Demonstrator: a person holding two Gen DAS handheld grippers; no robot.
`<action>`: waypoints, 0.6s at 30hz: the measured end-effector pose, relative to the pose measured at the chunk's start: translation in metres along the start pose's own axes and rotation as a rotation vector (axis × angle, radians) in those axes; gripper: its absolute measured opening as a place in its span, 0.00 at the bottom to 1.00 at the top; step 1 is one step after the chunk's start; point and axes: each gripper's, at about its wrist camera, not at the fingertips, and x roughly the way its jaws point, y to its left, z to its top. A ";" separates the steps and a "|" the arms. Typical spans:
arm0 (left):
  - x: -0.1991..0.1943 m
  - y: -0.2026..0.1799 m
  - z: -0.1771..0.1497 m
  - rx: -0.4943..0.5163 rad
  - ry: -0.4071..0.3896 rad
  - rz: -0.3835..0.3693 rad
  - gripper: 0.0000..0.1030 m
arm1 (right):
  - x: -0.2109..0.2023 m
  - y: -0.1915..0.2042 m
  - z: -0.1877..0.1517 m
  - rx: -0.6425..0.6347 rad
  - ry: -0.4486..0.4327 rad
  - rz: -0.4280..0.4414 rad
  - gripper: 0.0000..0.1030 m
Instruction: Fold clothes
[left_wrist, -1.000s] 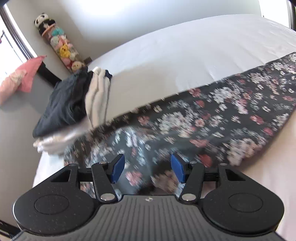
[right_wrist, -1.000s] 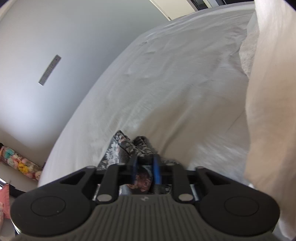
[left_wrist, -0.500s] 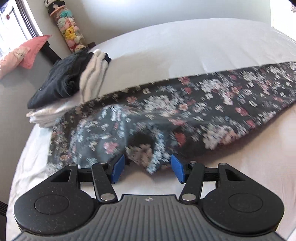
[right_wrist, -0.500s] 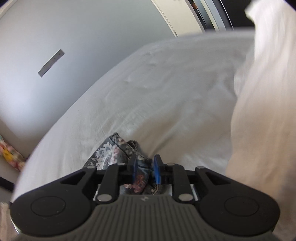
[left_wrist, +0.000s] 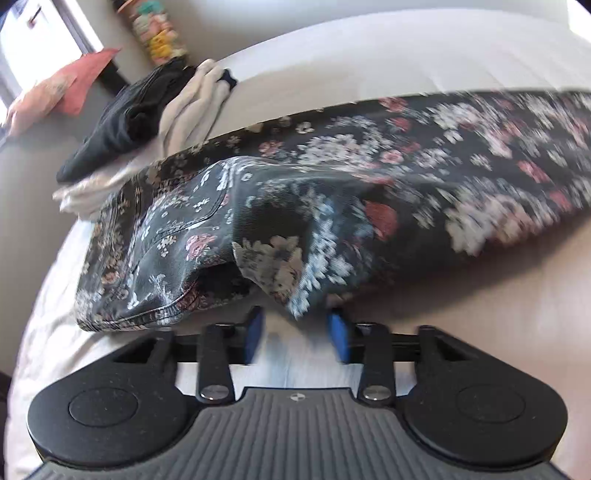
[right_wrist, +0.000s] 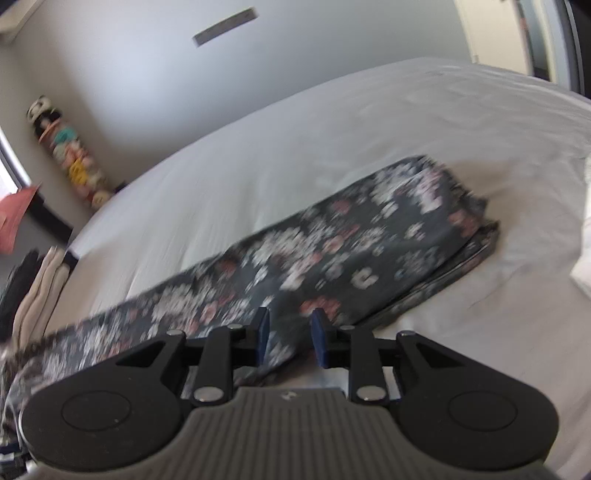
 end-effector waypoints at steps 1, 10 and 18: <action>0.002 0.004 0.001 -0.024 -0.001 -0.007 0.16 | 0.002 0.002 -0.002 -0.022 0.004 0.004 0.28; -0.046 0.049 0.049 -0.232 -0.056 -0.151 0.03 | 0.011 0.000 -0.010 -0.049 0.061 -0.013 0.29; -0.040 0.055 0.051 -0.187 0.189 -0.177 0.02 | 0.009 -0.004 -0.009 -0.049 0.085 -0.030 0.29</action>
